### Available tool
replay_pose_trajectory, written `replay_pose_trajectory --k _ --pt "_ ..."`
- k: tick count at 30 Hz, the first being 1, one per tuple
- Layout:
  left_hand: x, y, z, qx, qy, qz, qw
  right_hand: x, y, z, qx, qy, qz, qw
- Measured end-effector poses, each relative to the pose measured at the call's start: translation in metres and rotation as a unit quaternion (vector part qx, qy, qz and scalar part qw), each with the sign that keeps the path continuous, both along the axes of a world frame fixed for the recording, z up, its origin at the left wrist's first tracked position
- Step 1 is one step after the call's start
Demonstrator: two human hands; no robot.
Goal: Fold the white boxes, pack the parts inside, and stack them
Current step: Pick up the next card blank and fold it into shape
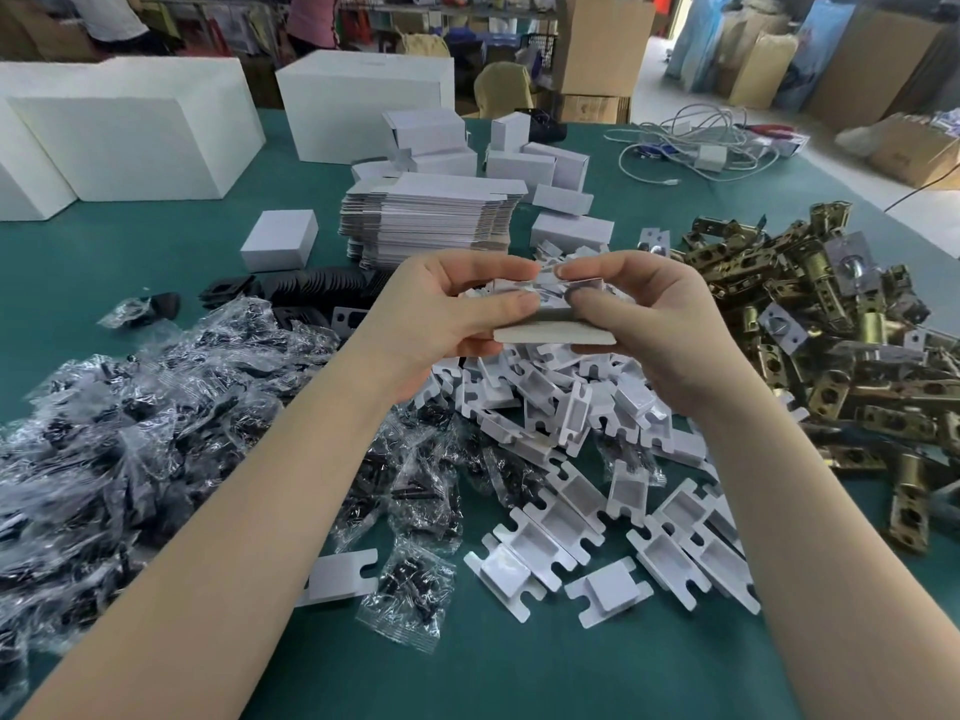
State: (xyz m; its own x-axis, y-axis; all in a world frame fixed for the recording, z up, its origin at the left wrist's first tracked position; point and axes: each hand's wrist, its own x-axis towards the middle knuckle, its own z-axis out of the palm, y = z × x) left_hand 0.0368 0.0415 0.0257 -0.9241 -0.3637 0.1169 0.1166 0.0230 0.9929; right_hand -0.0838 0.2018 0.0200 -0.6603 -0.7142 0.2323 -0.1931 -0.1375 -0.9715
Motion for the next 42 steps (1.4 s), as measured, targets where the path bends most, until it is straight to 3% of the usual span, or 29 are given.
replay_pose_trajectory --k 5,10,14,21,31,34,38,42 --pt "0.004 -0.006 0.003 0.013 0.019 -0.044 0.999 0.000 0.004 0.005 -0.039 -0.037 0.016 0.998" --pt "0.003 -0.003 0.002 -0.037 0.025 -0.009 0.999 0.002 0.004 0.005 -0.035 -0.040 0.017 0.998" --pt "0.004 -0.006 0.004 0.011 0.037 -0.012 0.999 0.000 0.006 0.005 -0.048 -0.070 0.060 0.995" --pt "0.004 -0.009 0.007 0.055 0.086 -0.046 0.994 0.002 0.007 0.007 -0.092 -0.023 0.098 0.991" --pt "0.001 -0.007 0.003 -0.009 0.103 0.010 0.995 0.011 0.000 0.008 -0.104 0.072 0.022 0.992" --pt "0.002 -0.004 0.004 -0.040 0.108 -0.019 0.993 0.014 -0.002 0.007 -0.096 0.072 -0.009 0.993" --pt "0.002 0.004 0.003 -0.051 0.124 0.021 0.991 0.018 -0.008 0.002 -0.080 0.056 -0.067 0.993" --pt "-0.003 0.006 0.001 -0.139 0.126 0.070 0.980 0.020 -0.013 -0.003 -0.088 0.070 -0.098 0.989"
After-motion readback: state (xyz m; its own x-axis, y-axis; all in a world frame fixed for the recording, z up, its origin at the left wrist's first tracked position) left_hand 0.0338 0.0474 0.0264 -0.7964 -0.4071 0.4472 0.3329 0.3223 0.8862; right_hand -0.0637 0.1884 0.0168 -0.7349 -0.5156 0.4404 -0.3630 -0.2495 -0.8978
